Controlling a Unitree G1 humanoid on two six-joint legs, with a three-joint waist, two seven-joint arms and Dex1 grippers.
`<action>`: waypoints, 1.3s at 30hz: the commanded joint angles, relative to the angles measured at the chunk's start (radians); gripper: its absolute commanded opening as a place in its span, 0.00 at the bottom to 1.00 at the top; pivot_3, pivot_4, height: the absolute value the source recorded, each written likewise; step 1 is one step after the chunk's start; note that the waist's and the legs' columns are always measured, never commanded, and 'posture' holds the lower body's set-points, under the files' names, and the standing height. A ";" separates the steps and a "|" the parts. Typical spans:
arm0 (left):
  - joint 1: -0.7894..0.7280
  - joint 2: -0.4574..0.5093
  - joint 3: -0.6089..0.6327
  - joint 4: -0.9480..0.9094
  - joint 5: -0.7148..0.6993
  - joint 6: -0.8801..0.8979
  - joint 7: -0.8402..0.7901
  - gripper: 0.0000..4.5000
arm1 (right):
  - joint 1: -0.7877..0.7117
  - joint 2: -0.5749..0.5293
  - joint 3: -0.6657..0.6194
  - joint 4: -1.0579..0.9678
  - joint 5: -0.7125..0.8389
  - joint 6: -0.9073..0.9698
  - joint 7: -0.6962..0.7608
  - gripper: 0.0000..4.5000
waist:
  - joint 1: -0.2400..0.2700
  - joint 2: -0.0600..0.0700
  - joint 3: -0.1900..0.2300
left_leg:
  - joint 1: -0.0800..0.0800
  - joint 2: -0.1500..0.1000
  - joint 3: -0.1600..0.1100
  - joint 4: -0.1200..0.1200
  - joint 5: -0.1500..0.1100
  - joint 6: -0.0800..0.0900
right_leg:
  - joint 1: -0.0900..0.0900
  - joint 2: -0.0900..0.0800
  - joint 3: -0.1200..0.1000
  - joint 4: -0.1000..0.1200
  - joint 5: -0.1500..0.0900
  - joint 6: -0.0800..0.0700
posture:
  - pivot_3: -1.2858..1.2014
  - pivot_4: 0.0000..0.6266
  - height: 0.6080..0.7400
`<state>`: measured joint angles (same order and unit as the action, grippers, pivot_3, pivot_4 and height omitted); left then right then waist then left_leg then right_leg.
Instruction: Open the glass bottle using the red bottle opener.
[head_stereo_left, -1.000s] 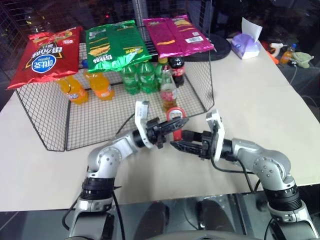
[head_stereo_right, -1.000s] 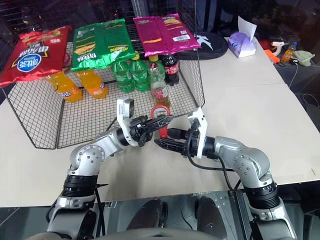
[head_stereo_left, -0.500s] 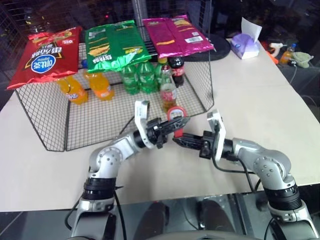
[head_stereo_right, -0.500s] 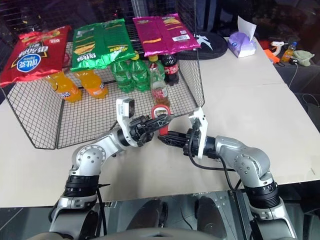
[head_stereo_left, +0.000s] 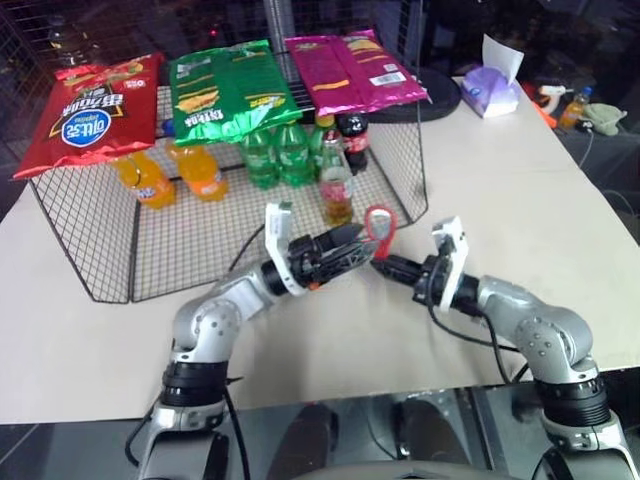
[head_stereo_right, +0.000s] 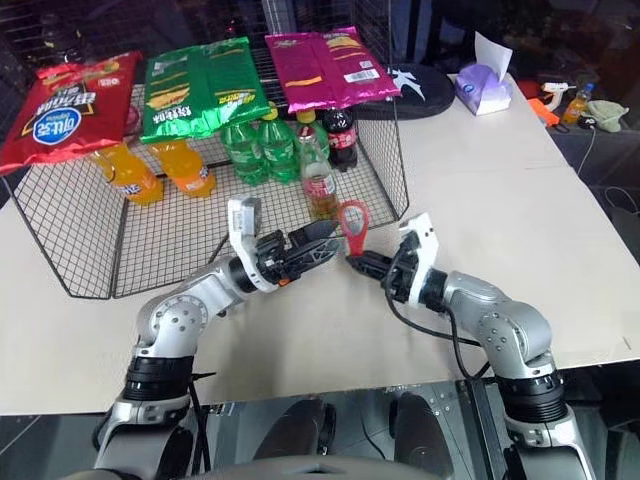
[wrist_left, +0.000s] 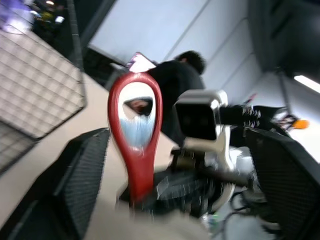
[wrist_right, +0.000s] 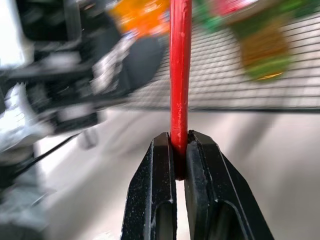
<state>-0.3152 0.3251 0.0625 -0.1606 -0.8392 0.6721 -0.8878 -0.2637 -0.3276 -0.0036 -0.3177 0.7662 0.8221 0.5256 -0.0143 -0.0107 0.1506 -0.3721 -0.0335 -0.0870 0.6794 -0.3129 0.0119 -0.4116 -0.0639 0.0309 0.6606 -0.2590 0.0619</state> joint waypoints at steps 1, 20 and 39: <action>0.024 -0.015 -0.017 -0.060 0.230 -0.279 0.079 0.99 | 0.041 0.001 -0.118 -0.021 0.009 -0.058 -0.042 0.00 | 0.005 0.000 0.000 | 0.000 0.000 0.000 0.000 0.000 0.000 | 0.000 0.000 0.000 0.000 0.000 0.000 | 0.52 0.24 1.00; -0.257 -0.220 -0.063 0.505 0.733 -0.922 0.471 0.99 | 0.086 -0.029 -0.159 -0.041 -0.017 -0.081 -0.056 0.00 | 0.004 0.000 0.000 | -0.005 -0.002 -0.002 0.005 0.000 0.001 | -0.001 -0.001 -0.003 0.000 0.000 0.001 | 0.52 0.24 1.00; -0.373 -0.227 -0.044 0.753 0.725 -1.012 0.480 0.60 | 0.113 -0.013 -0.141 -0.069 -0.036 -0.098 -0.085 0.00 | 0.001 0.000 0.000 | -0.007 -0.003 -0.003 0.005 0.000 0.000 | -0.003 0.000 -0.004 0.001 0.000 0.001 | 0.52 0.24 1.00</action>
<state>-0.6707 0.0952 0.0091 0.6020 -0.1062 -0.3191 -0.3997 -0.1408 -0.3433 -0.1406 -0.3514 0.7256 0.7442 0.4400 -0.0128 -0.0108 0.1505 -0.3786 -0.0365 -0.0899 0.6848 -0.3128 0.0124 -0.4145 -0.0643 0.0273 0.6621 -0.2587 0.0625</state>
